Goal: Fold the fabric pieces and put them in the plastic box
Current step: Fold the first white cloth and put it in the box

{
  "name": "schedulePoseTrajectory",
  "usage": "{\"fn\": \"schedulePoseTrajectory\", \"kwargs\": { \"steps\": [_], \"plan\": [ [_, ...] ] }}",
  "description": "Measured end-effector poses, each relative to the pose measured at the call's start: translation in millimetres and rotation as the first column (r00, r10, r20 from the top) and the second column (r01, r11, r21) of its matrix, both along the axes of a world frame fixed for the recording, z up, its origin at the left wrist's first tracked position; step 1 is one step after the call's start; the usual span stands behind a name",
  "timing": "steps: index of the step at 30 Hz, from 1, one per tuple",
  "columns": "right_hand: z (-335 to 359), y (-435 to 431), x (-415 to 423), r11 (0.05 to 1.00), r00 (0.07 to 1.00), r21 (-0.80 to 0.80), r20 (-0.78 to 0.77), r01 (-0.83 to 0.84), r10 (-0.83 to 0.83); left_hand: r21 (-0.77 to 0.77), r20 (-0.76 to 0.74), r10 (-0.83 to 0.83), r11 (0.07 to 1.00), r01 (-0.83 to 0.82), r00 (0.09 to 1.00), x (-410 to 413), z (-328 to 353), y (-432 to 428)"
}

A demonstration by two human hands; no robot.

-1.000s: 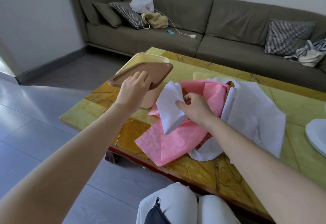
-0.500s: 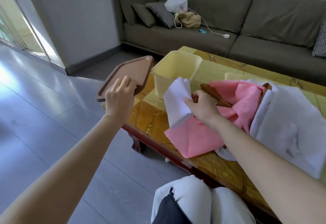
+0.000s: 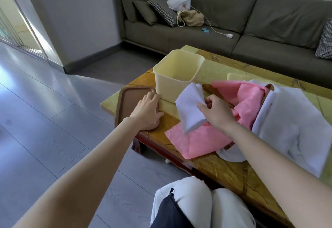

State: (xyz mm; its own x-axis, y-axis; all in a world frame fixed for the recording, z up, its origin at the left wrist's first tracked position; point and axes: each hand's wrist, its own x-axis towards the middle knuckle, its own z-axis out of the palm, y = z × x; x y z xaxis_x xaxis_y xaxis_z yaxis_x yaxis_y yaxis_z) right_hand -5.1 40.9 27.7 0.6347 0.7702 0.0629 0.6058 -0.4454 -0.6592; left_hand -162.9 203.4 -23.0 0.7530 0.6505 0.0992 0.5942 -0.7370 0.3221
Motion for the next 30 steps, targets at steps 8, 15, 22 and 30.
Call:
{"fn": "schedulePoseTrajectory", "kwargs": {
  "steps": [8,15,22,30],
  "plan": [
    [9,-32,30,0.990,0.989,-0.025,0.061,0.137,-0.135,0.142,0.061,-0.059,0.989,0.050,0.996,84,51,-5],
    [21,-59,43,0.979,0.979,0.033,0.016,0.201,-0.201,0.203,-0.007,-0.066,0.977,0.066,0.998,106,51,-30],
    [44,-79,56,0.954,0.957,0.105,0.036,0.281,-0.286,0.146,0.100,-0.250,0.961,0.234,0.963,103,57,-90],
    [61,-74,45,0.942,0.957,0.191,0.036,0.275,-0.287,0.057,0.168,-0.351,0.936,0.346,0.921,78,57,-121]
  ]
}}
